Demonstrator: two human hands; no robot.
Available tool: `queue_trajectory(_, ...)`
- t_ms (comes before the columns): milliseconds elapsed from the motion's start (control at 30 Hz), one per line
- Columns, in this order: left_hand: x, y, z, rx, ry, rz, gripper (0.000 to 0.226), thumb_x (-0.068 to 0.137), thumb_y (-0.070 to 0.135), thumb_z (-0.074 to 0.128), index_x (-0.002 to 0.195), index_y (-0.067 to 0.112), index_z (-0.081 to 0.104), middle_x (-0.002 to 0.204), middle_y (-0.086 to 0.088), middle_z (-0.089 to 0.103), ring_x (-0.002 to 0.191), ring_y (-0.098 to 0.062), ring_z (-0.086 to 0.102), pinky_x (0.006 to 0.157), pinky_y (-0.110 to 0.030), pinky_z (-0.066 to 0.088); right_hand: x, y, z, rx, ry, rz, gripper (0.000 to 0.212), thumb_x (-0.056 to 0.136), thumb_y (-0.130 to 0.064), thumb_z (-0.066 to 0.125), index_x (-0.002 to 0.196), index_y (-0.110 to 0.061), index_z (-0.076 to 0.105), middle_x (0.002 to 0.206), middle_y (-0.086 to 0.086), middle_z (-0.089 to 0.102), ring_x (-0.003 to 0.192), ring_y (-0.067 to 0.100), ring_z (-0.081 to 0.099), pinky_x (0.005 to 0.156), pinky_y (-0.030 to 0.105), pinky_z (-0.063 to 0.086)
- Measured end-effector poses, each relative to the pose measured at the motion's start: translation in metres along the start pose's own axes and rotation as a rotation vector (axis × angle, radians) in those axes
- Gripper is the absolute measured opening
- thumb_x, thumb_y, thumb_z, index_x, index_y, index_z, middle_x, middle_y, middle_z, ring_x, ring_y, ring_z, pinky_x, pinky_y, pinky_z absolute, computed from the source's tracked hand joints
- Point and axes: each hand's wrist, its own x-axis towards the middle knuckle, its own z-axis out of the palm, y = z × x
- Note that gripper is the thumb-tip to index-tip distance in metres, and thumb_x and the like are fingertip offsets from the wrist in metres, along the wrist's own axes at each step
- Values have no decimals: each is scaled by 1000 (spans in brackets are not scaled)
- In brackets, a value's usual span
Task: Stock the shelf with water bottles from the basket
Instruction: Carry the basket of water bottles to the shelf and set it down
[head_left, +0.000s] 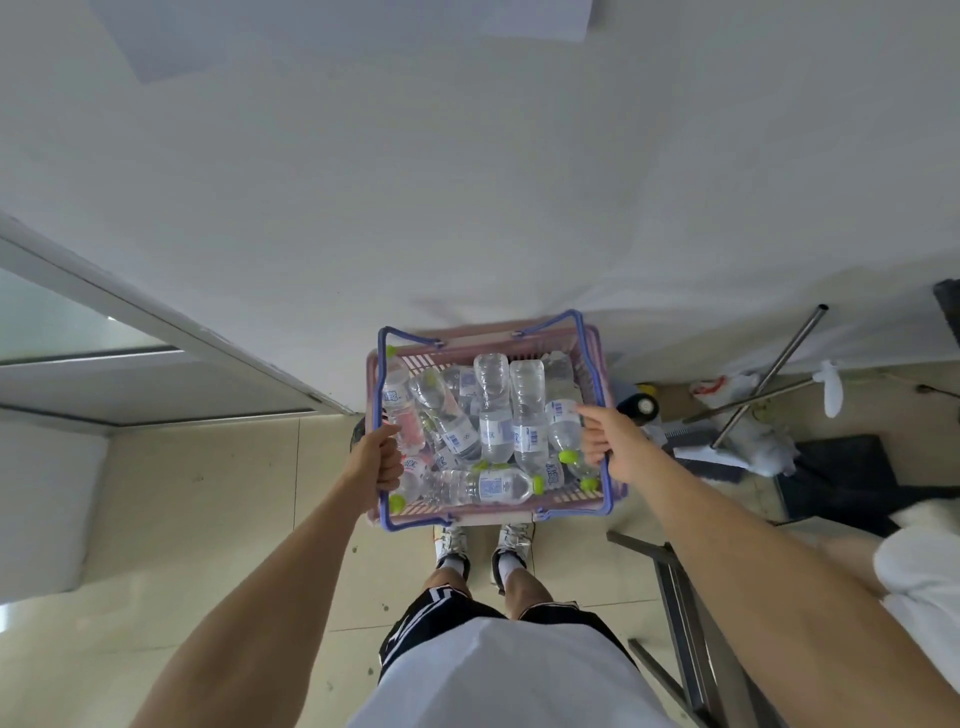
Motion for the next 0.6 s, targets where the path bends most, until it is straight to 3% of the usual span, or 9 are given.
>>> queue_trajectory(67,-4,-6,13,-30,-144,-50,55,98,34,53,54,25,21,43,7,23,34,-9,20,39,-16,17,-7,9,2,-3,-166,48,60,99,-36,63,50,-25,30,42,-9,24,34,9,19,37,22,16)
queue_trajectory(133,-9,-10,31,6,-224,-63,57,101,39,49,53,24,22,43,7,24,35,-9,20,41,-19,14,-14,14,15,-22,-217,54,64,103,-45,54,48,-25,28,42,-9,22,33,9,18,38,23,13)
queue_trajectory(233,-20,-2,64,104,-207,-34,56,102,39,49,53,23,25,43,6,26,36,-9,21,41,-18,16,-32,13,45,-38,-252,3,65,103,-48,53,47,-27,26,42,-10,22,34,9,17,39,22,12)
queue_trajectory(400,-32,17,75,173,-74,-10,50,96,21,53,51,22,30,41,5,30,35,-10,24,39,-17,20,-46,4,63,-78,-84,-78,58,99,-32,61,50,-29,29,44,-9,27,36,12,18,38,22,16)
queue_trajectory(600,-43,60,75,213,-157,17,48,95,12,44,53,25,24,40,5,25,32,-10,19,37,-15,17,-74,-11,76,-68,110,-112,46,100,-16,50,58,-23,35,42,-6,27,34,13,19,36,21,16)
